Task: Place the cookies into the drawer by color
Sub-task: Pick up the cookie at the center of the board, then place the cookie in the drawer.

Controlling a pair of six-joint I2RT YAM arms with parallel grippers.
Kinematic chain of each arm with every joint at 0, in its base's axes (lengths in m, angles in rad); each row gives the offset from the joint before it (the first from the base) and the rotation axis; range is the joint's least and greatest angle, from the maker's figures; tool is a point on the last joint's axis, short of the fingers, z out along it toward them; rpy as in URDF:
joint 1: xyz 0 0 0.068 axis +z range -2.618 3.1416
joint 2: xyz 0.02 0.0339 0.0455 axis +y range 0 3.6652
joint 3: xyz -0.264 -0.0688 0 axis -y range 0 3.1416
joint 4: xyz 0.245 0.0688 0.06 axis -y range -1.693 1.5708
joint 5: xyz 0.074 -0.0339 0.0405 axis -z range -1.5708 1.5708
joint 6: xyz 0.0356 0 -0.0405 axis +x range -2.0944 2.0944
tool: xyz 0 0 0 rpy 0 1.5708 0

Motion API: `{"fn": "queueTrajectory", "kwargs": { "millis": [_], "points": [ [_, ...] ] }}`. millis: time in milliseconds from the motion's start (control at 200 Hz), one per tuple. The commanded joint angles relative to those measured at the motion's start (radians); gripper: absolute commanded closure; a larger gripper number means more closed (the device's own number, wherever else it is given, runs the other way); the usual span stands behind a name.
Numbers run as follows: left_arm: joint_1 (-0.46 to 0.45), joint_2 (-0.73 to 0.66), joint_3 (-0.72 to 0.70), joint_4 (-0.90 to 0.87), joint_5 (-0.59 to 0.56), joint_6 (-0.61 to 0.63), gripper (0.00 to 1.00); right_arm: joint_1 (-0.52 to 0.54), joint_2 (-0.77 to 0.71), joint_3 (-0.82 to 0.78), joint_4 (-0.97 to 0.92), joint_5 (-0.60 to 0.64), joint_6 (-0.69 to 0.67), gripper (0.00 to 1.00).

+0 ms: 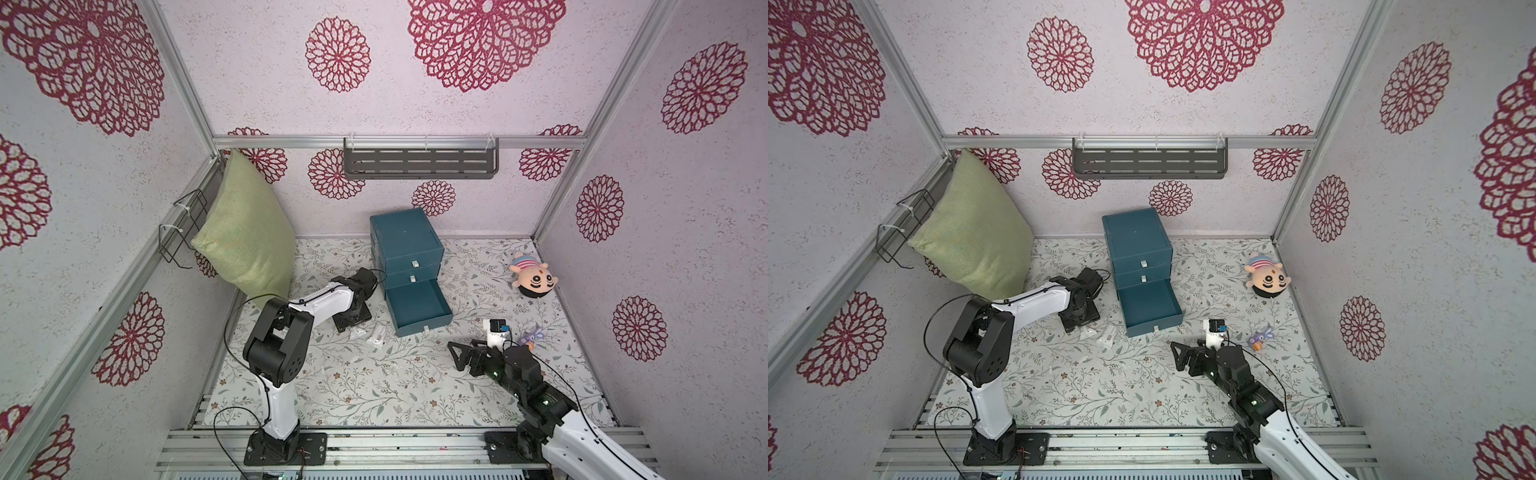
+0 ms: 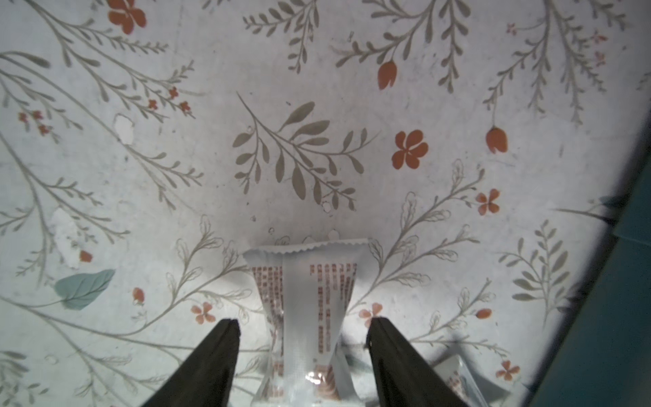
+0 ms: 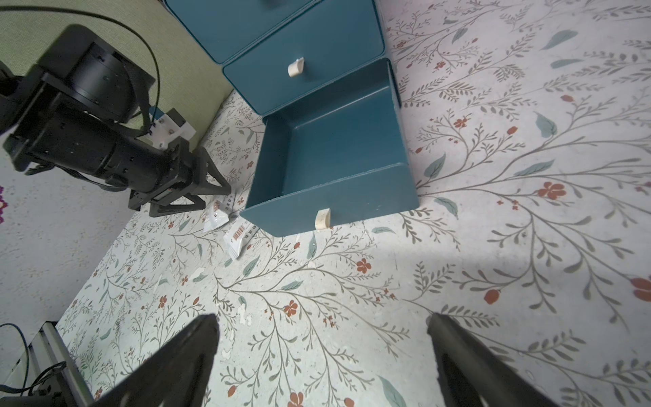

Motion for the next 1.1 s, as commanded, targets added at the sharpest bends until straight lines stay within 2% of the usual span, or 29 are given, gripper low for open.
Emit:
{"fn": "queueTrajectory", "kwargs": {
  "millis": [0,150,405,610,630,805,1096],
  "points": [
    [0.006,0.028,0.005,0.031,0.015,0.011,0.36,-0.007,-0.010,-0.003,0.016,-0.011,0.013,0.01],
    [0.006,0.077,0.001,0.047,0.018,0.010,0.41,-0.008,-0.009,-0.006,0.018,-0.014,0.014,0.01],
    [0.007,0.078,-0.010,0.052,0.015,0.008,0.62,-0.008,-0.016,-0.009,0.013,-0.014,0.013,0.01],
    [0.004,0.048,-0.013,0.030,0.000,0.010,0.62,-0.009,-0.016,-0.008,0.018,-0.019,0.013,0.01],
    [0.001,0.008,-0.015,0.027,-0.001,0.010,0.62,-0.010,-0.015,-0.007,0.017,-0.018,0.014,0.01],
    [-0.024,-0.059,0.006,-0.003,-0.010,0.013,0.62,-0.009,-0.009,-0.005,0.022,-0.020,0.014,0.01],
    [-0.137,-0.140,0.113,-0.033,-0.024,0.036,0.62,-0.011,0.004,-0.002,0.037,-0.028,0.018,0.01]
  ]
}}
